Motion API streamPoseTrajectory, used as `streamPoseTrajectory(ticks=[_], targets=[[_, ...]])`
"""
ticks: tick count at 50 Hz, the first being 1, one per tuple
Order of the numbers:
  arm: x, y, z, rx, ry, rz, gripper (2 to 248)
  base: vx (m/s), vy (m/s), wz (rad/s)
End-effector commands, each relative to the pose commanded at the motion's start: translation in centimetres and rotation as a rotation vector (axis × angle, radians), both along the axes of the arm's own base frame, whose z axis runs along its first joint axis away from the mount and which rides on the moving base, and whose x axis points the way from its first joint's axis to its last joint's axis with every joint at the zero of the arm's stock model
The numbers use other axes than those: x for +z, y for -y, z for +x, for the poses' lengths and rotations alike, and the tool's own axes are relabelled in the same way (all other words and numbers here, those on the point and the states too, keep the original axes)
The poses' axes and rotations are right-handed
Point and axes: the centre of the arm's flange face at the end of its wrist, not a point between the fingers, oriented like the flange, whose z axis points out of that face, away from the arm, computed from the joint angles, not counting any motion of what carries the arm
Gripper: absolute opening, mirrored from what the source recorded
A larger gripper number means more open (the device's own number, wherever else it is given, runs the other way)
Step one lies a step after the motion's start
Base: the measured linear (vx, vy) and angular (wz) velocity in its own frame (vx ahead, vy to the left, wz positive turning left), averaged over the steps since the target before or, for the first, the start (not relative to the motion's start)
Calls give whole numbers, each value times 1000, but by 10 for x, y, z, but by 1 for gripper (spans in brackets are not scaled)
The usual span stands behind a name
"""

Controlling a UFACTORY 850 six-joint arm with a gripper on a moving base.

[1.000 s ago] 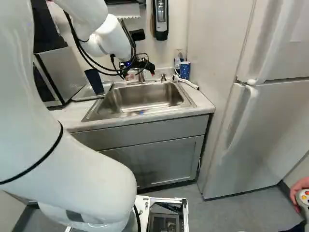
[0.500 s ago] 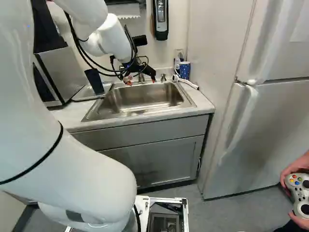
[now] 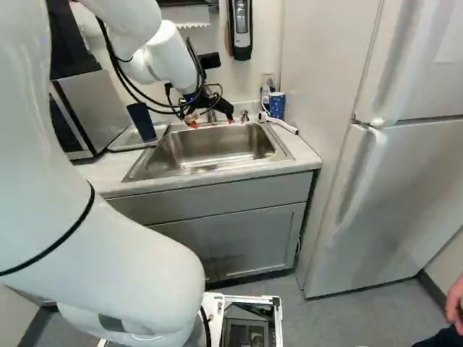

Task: Rinse the cup and place it in the tray

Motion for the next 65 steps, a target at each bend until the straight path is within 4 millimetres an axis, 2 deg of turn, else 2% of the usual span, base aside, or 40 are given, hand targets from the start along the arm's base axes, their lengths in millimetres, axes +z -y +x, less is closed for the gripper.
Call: streamPoseTrajectory(ticks=[65], targets=[[0,0,0,0,0,0,247,-6,0,0]])
